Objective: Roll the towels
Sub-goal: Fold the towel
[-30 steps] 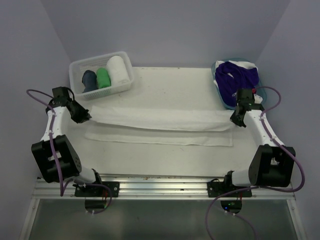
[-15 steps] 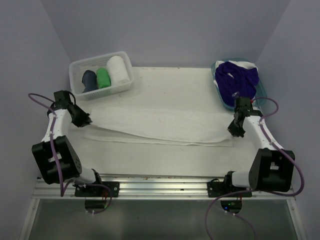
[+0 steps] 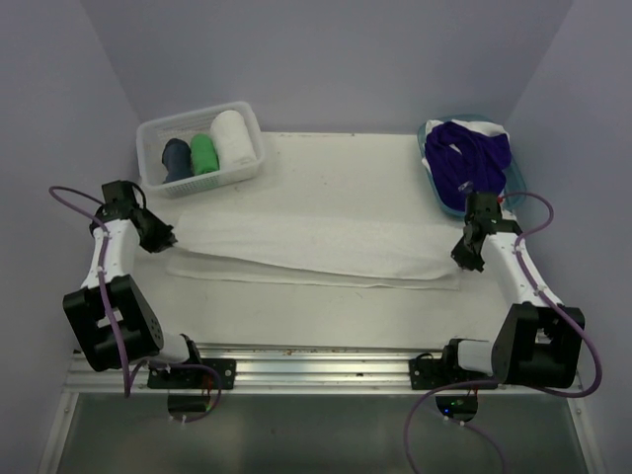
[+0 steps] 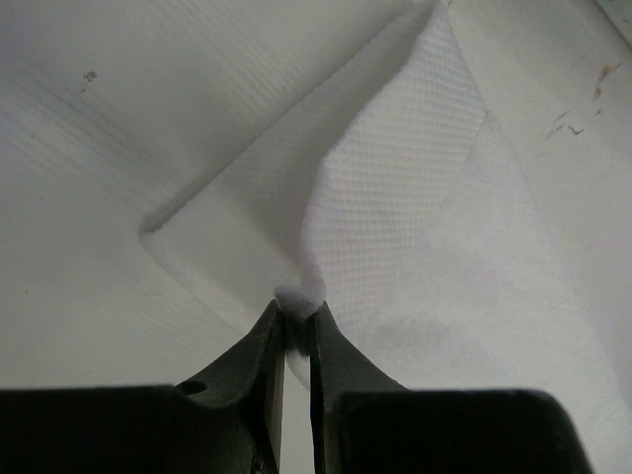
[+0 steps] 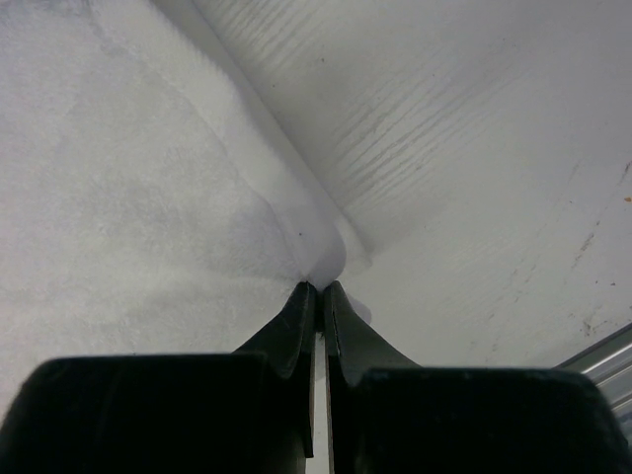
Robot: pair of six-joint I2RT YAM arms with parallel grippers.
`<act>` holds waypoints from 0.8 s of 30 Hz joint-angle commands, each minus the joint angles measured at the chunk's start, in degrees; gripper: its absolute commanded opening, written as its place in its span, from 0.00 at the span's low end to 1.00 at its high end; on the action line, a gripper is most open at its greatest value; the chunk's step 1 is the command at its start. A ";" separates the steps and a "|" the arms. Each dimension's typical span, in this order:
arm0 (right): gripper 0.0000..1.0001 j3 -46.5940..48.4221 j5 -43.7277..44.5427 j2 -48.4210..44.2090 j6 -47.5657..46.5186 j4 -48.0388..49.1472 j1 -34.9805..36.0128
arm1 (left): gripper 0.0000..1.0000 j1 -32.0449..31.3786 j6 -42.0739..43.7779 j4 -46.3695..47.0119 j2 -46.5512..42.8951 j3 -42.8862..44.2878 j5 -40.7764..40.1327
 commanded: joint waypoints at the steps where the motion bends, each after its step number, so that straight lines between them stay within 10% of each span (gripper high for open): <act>1: 0.00 -1.23 0.81 -0.46 0.12 -0.51 -0.41 | 0.00 0.98 1.06 0.84 -1.41 -2.73 -1.73; 24: 0.00 -0.88 2.83 1.74 0.21 0.54 -0.50 | 0.00 1.07 0.09 -1.18 -3.61 -5.19 -4.19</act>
